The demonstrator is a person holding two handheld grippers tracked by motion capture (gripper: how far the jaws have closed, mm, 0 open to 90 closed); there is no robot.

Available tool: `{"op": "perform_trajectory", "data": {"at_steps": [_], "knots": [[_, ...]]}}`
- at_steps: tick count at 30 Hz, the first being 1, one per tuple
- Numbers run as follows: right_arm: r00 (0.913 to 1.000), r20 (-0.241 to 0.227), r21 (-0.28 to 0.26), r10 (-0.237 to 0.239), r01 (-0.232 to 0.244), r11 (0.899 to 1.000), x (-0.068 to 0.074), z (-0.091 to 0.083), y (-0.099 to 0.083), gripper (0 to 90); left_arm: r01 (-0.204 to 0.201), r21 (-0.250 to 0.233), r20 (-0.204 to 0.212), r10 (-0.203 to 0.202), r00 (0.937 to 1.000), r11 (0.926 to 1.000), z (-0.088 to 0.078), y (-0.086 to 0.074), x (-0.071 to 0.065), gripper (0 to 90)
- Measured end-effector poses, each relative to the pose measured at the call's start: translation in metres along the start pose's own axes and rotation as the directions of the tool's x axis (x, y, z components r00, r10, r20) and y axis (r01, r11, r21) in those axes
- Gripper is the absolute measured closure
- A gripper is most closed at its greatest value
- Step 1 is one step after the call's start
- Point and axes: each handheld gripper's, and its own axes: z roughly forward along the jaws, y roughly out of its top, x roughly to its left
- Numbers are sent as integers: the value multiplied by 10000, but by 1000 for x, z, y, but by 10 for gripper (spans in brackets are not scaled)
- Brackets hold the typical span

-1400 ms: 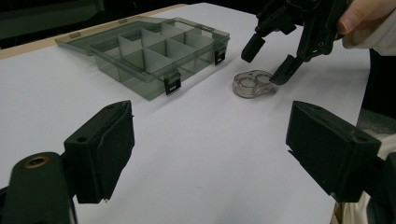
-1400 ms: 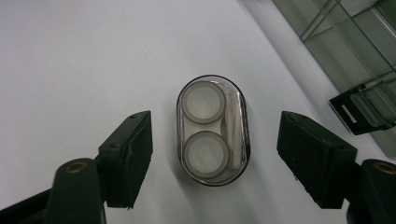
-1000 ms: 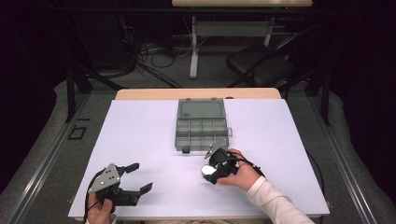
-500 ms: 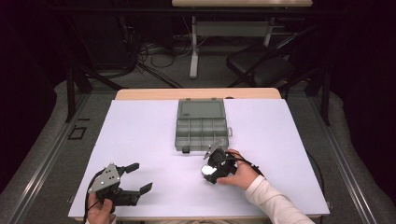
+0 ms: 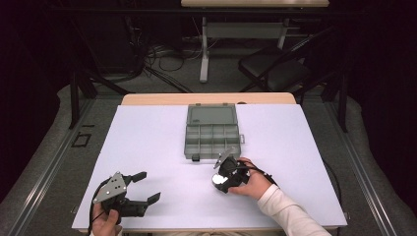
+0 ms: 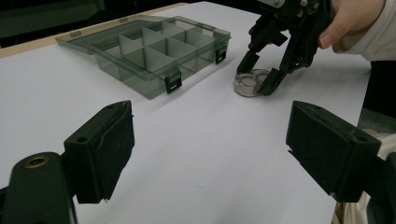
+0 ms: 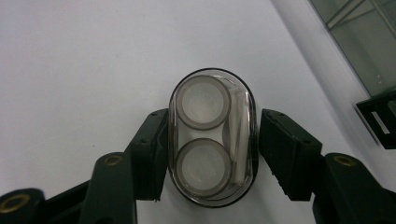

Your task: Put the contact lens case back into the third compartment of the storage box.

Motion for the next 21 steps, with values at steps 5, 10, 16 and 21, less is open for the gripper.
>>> {"op": "perform_trajectory", "data": {"at_steps": [5, 10, 16, 21], "knots": [[9999, -115, -21, -82, 82, 10000, 0, 0, 0, 473, -5, 5, -2, 5, 10000, 10000, 0, 0, 0, 158], [9999, -132, 9, -98, 99, 10000, 0, -1, 0, 484, 7, -1, 24, -7, 10000, 10000, 0, 0, 0, 159], [9997, -135, -8, -180, 180, 9998, 0, -1, 0, 485, 5, -3, -5, -5, 10000, 10000, 0, 0, 0, 159], [9997, -108, -43, -237, 237, 9997, 1, 0, 0, 486, 6, -1, 25, -6, 10000, 10000, 0, 0, 0, 159]]}}
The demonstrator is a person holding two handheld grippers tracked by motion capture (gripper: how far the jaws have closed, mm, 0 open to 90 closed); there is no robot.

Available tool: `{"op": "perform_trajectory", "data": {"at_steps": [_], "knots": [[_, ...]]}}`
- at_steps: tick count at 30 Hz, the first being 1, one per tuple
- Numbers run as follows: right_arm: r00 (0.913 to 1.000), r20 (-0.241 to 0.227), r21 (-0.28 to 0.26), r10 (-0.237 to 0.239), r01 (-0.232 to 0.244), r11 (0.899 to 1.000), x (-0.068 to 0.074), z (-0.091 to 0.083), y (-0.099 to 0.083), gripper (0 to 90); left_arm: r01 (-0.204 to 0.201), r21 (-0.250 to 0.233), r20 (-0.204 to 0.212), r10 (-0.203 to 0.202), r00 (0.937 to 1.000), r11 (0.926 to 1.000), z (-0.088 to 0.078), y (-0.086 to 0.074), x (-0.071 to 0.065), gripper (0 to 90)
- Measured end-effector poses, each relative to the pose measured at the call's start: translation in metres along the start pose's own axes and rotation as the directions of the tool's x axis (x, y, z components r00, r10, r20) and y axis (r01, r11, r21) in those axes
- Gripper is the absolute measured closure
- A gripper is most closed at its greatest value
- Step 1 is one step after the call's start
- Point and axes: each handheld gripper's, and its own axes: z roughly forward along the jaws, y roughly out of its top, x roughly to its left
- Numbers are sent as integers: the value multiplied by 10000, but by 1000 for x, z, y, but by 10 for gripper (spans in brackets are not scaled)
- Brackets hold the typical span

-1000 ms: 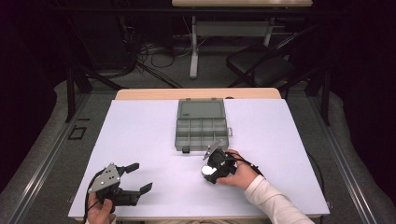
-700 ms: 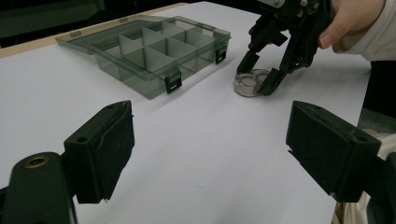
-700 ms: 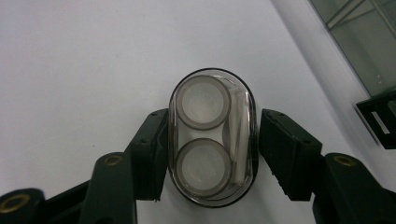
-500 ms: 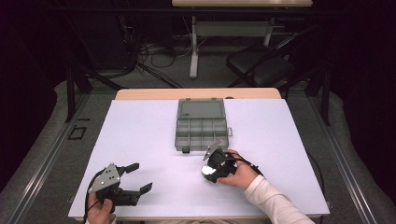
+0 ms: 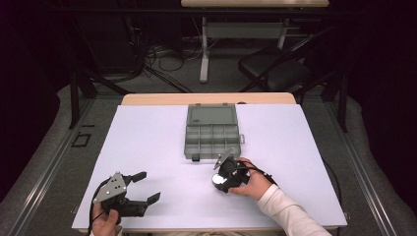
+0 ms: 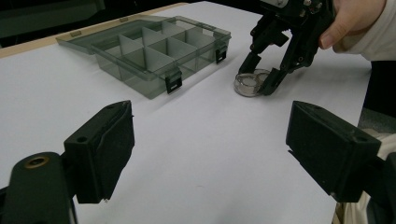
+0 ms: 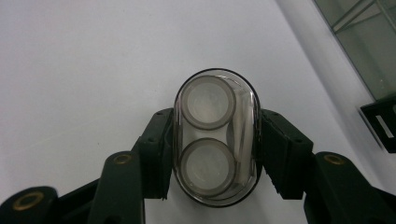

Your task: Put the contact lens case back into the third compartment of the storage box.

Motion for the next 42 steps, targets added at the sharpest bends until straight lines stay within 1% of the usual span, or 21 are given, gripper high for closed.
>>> {"op": "perform_trajectory", "data": {"at_steps": [3, 12, 15, 21, 28, 29, 34, 39, 41, 42], "knots": [[10000, 57, -33, -12, 13, 10000, 0, -1, 0, 486, -3, 0, 2, 3, 10000, 10000, 0, 0, 0, 159], [10000, 7, -163, 70, -70, 9998, 0, -4, 0, 486, -5, 4, 0, 5, 10000, 10000, 0, 0, 0, 158], [9998, -16, -272, 176, -177, 9995, 0, -6, 0, 486, -6, 8, -3, 6, 10000, 10000, 0, 0, 0, 158], [9998, 9, -596, 180, -180, 9981, -2, -10, 1, 486, 5, 3, -5, -5, 10000, 10000, 0, 0, 0, 159], [9995, 34, -908, 315, -311, 9954, -2, -14, 1, 486, -6, 6, -5, 6, 10000, 10000, 0, 0, 0, 159], [9992, 37, -945, 399, -394, 9947, -1, -15, 1, 486, -6, 7, -6, 6, 10000, 10000, 0, 0, 0, 159], [9989, 42, -1254, 460, -451, 9911, -2, -17, 2, 487, 3, -1, -12, -3, 10000, 10000, 0, 0, 0, 158], [9980, 111, -1412, 624, -603, 9882, -2, -19, 2, 487, -9, 10, -7, 9, 10000, 10000, 0, 0, 0, 158], [9973, 124, -1408, 719, -694, 9876, -2, -19, 2, 487, 0, 17, -16, 0, 10000, 10000, 0, 0, 0, 158], [9965, 74, -1402, 836, -818, 9867, -2, -20, 2, 488, 0, 17, -16, 0, 10000, 10000, 0, 0, 0, 158]]}}
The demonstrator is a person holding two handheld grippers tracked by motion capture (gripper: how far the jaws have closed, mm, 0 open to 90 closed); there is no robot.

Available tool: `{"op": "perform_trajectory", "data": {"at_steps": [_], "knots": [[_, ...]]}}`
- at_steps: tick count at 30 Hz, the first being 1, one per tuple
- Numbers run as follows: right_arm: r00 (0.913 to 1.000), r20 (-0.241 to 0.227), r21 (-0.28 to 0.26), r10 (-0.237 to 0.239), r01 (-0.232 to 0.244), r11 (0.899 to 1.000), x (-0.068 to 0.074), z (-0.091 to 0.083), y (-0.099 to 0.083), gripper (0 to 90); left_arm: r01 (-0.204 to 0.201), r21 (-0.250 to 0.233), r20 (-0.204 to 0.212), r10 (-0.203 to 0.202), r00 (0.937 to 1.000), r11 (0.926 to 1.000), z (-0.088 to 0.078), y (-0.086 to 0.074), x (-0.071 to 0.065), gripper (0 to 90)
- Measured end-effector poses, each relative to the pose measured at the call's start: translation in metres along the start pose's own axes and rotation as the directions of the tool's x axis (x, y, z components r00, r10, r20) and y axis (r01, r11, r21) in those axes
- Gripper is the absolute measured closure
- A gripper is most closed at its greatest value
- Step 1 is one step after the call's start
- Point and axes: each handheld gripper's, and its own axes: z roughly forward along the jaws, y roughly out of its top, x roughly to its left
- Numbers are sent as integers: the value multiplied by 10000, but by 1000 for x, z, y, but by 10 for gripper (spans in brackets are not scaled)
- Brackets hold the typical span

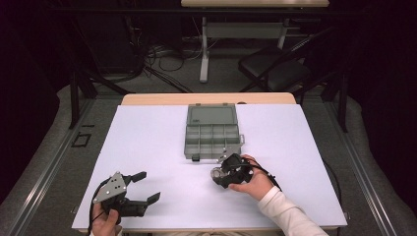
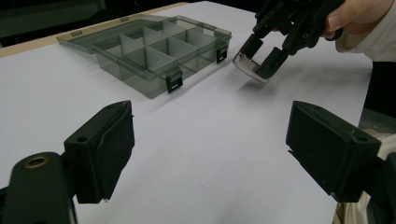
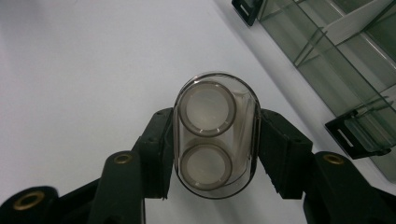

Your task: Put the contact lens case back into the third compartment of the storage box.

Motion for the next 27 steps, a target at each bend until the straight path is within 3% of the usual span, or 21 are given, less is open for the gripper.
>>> {"op": "perform_trajectory", "data": {"at_steps": [8, 18, 27], "knots": [[9998, -36, -4, 218, -218, 9998, -2, -4, 2, 488, 2, 6, -1, -2, 10000, 10000, 0, 0, 0, 159], [9957, -183, 312, 909, -903, 9954, -5, -9, 12, 488, 6, -5, -5, -6, 10000, 10000, 0, 0, 0, 158], [9967, -53, 331, 808, -806, 9962, -12, -18, 27, 488, 34, 5, -20, -34, 10000, 10000, 0, 0, 1, 159]]}}
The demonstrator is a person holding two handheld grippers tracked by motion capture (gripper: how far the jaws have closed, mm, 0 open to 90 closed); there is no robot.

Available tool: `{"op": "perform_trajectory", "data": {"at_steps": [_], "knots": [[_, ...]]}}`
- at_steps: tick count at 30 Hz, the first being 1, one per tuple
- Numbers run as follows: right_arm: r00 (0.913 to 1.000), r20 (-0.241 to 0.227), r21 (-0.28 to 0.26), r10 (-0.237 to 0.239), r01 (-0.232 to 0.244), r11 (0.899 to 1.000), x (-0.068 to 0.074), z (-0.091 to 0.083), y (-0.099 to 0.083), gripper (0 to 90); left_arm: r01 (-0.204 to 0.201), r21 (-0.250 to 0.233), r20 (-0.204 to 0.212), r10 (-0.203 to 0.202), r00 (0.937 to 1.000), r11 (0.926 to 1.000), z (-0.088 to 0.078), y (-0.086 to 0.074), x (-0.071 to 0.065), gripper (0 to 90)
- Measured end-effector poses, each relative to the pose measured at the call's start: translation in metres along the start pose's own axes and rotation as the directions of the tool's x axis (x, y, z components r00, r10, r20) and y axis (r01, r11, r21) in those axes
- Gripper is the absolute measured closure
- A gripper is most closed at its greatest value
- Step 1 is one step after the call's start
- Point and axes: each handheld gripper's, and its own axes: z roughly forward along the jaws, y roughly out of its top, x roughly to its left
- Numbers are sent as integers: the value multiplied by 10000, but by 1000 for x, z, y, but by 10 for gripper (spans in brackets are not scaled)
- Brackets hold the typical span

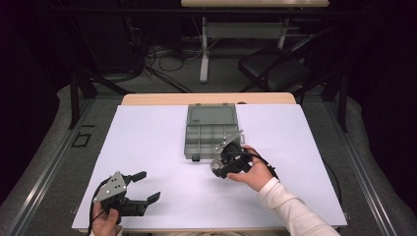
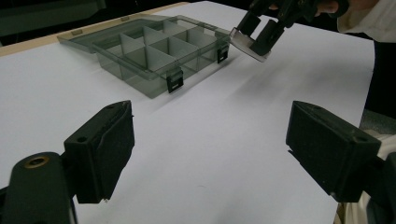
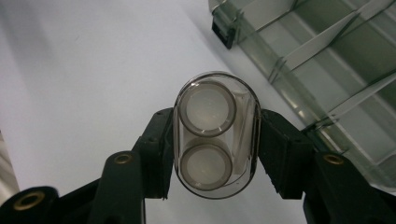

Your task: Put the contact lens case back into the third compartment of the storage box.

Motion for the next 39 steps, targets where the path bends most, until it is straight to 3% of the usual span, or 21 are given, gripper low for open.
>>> {"op": "perform_trajectory", "data": {"at_steps": [7, 16, 30, 39], "knots": [[9993, 166, -437, 327, -319, 9985, -12, -7, 9, 489, 37, -63, -13, -37, 10000, 10000, 0, -1, 1, 159], [9986, 252, -593, 464, -448, 9972, -23, -14, 22, 488, 170, -104, -71, -171, 9998, 9998, -1, -1, 3, 158], [9952, 408, -876, 884, -846, 9926, -53, -11, 43, 488, 198, -174, -59, -199, 9998, 9997, 1, 0, 6, 158], [9943, 533, -1253, 925, -853, 9885, -58, -15, 55, 489, 192, -137, -148, -194, 9997, 9997, 1, 0, 5, 158]]}}
